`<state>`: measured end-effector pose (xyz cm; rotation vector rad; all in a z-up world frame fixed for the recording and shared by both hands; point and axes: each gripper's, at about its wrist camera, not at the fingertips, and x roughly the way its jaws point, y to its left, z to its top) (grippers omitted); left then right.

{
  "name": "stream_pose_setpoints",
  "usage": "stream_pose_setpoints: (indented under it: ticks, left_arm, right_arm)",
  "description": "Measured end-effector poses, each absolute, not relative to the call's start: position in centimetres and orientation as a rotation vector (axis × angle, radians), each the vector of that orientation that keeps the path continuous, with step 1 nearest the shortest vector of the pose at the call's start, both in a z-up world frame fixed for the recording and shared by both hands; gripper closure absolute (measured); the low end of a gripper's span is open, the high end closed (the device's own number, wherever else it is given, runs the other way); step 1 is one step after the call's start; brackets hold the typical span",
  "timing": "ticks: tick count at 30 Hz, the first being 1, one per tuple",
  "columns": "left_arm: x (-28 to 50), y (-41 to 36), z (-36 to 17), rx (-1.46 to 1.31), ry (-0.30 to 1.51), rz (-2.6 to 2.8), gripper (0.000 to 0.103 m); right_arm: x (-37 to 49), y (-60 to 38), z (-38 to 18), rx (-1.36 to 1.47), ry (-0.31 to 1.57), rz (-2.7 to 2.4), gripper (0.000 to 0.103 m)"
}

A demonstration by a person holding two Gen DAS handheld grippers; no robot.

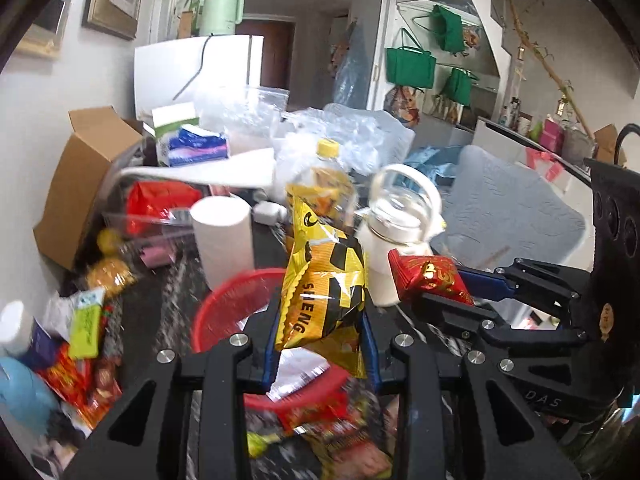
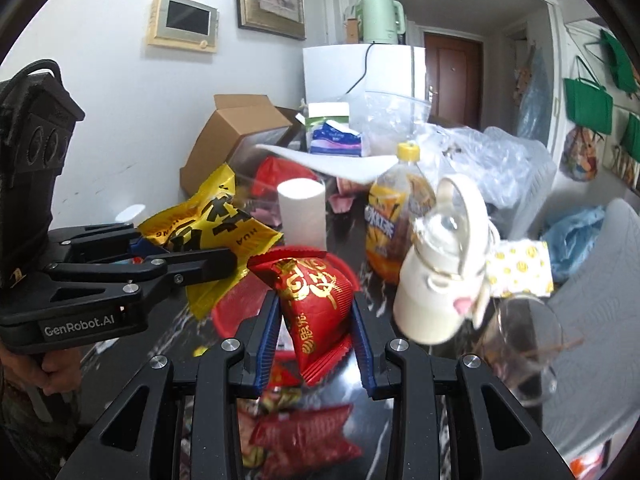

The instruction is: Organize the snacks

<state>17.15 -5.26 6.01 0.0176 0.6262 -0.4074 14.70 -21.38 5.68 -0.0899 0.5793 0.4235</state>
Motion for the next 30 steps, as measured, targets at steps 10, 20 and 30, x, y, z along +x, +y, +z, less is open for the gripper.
stream_pose_setpoints:
  ticks: [10,20,30]
  left_arm:
    - [22.0,-4.3,4.0,0.056,0.655,-0.314,0.071]
    - [24.9,-4.5,-0.6,0.101,0.809,-0.246,0.071]
    - [25.5,-5.1,-2.5,0.123,0.906,-0.240,0.071]
  right_arm:
    - [20.9,-20.1,4.9,-0.128,0.599,0.446,0.069]
    - [24.2,-19.4,0.4,-0.138,0.794,0.463,0.069]
    - [24.4,-18.3,-0.8,-0.151,0.851,0.482,0.067]
